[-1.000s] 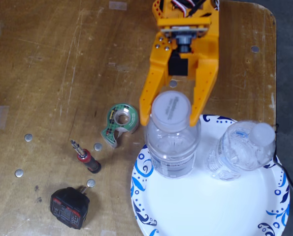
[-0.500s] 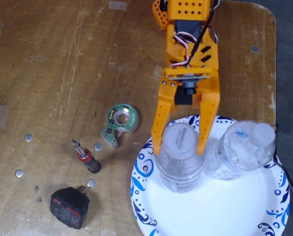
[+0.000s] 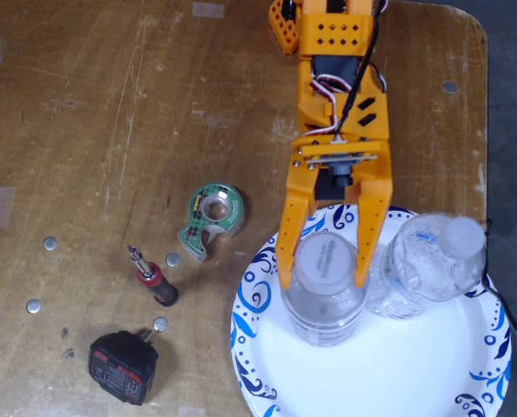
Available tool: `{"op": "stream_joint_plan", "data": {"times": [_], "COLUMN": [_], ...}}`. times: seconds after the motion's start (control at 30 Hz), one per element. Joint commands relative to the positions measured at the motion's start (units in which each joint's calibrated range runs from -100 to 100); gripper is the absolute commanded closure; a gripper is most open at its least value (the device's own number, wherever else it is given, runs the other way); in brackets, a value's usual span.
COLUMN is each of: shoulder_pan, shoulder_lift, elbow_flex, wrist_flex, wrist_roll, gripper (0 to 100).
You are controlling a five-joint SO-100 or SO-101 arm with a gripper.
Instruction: Move the bottles to the plate
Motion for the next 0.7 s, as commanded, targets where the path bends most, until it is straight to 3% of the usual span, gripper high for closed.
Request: {"op": "stream_joint_plan", "data": {"times": [0.0, 0.5, 0.67], "shoulder_pan": [-0.2, -0.9, -1.0], "shoulder_lift": [-0.2, -0.4, -0.3], "elbow_flex": [0.8, 2.1, 2.2], "wrist_flex": [-0.7, -0.3, -0.2], "wrist_roll": [2.1, 3.1, 3.1], "gripper": [86, 85, 73]}}
